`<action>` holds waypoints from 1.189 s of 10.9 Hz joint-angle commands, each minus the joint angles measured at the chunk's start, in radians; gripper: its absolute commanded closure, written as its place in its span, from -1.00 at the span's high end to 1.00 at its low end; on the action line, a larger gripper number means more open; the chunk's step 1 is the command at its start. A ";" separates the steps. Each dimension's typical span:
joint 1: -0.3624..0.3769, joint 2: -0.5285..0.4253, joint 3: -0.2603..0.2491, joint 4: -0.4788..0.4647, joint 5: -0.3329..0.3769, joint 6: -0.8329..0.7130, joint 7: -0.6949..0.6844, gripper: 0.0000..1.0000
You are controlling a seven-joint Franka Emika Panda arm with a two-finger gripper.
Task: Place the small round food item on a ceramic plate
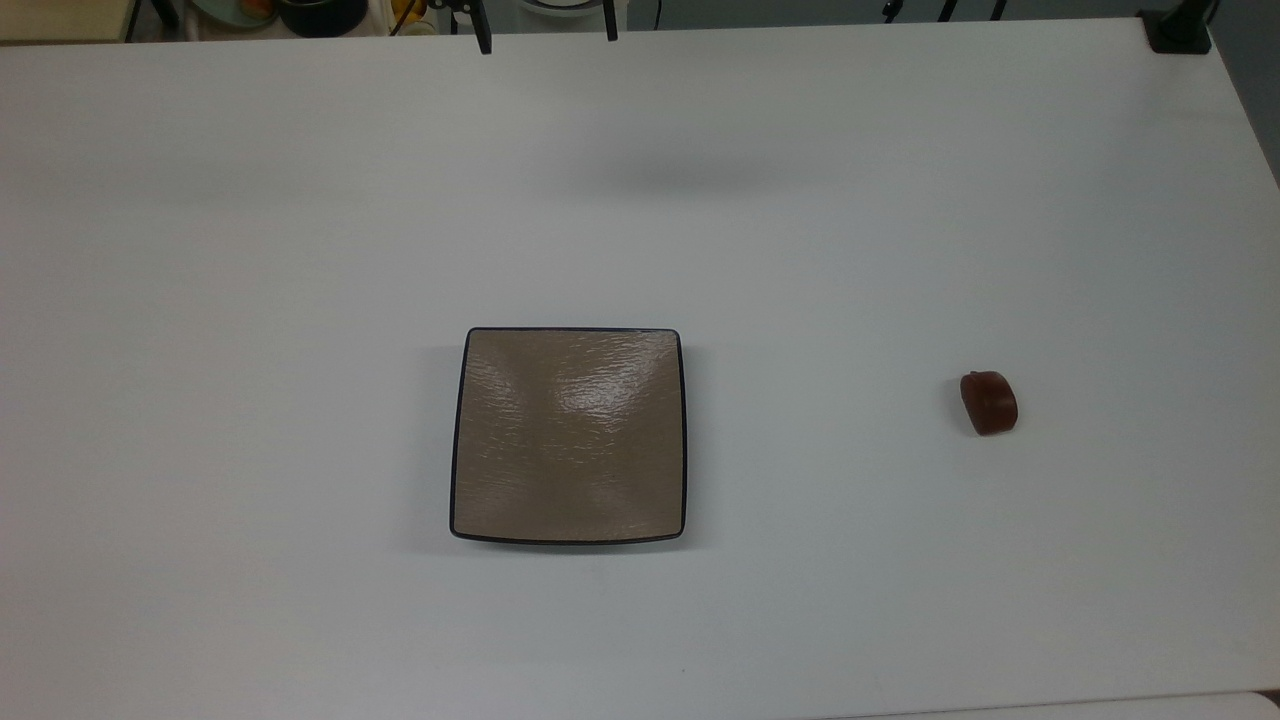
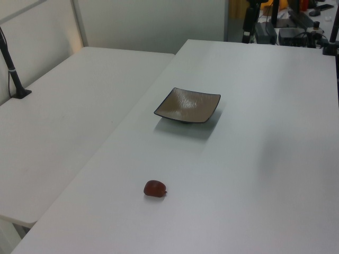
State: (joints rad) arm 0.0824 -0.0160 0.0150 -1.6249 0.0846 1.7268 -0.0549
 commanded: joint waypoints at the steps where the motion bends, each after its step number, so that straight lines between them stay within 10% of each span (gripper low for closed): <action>1: 0.017 -0.013 -0.018 -0.009 0.004 -0.006 -0.006 1.00; 13: 0.187 0.106 -0.013 0.094 -0.017 0.005 0.125 1.00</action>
State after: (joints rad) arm 0.1908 0.0211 0.0142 -1.6120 0.0828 1.7269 -0.0352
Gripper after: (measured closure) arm 0.000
